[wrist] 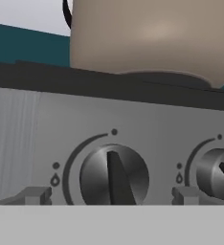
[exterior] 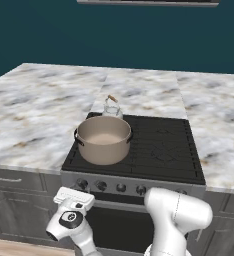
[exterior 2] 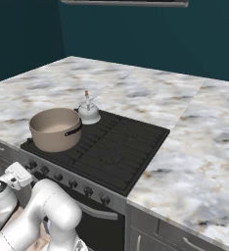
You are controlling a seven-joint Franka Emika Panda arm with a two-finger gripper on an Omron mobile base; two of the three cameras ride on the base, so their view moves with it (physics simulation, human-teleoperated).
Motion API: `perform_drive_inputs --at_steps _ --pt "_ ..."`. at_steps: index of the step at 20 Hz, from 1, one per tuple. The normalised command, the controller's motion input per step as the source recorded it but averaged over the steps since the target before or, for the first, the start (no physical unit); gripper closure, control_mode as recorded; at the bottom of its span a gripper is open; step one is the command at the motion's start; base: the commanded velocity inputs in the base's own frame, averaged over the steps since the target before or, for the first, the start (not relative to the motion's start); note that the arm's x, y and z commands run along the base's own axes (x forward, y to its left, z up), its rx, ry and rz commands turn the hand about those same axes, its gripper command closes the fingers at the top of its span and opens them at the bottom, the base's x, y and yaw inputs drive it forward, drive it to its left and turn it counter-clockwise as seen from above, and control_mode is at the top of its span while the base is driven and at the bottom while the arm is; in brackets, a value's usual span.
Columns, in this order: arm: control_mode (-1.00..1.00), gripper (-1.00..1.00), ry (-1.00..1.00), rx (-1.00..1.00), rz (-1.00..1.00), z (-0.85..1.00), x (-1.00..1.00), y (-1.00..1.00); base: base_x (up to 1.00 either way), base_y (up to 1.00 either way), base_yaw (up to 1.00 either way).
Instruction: Pick the kettle from the cabinet and place it on a stove burner. Then pick the pot from the counter and place it on another stove burner. Finally, turn both burners on.
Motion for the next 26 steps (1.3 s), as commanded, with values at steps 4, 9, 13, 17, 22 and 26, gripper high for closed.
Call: perform_drive_inputs --at_steps 4,9,13,17,22,26 --pt "-1.0 -1.0 -0.06 0.0 0.0 0.08 -0.11 -0.06 0.0 0.0 0.0" --pt "-1.0 -1.0 -0.07 0.0 0.0 0.18 -0.02 -0.04 0.0 0.0 0.0" --pt "-1.0 -1.0 -0.02 0.0 0.0 0.12 0.0 -0.1 0.0 0.0 0.0" --pt "-1.0 -1.0 0.0 0.0 0.0 -0.02 0.04 -0.02 0.0 0.0 0.0" --pt "-1.0 -1.0 0.0 0.0 0.0 -0.09 0.01 0.0 0.0 0.0 0.0" --pt "-1.0 -1.0 0.0 0.0 0.0 -0.04 0.14 0.0 0.0 0.0 0.0"
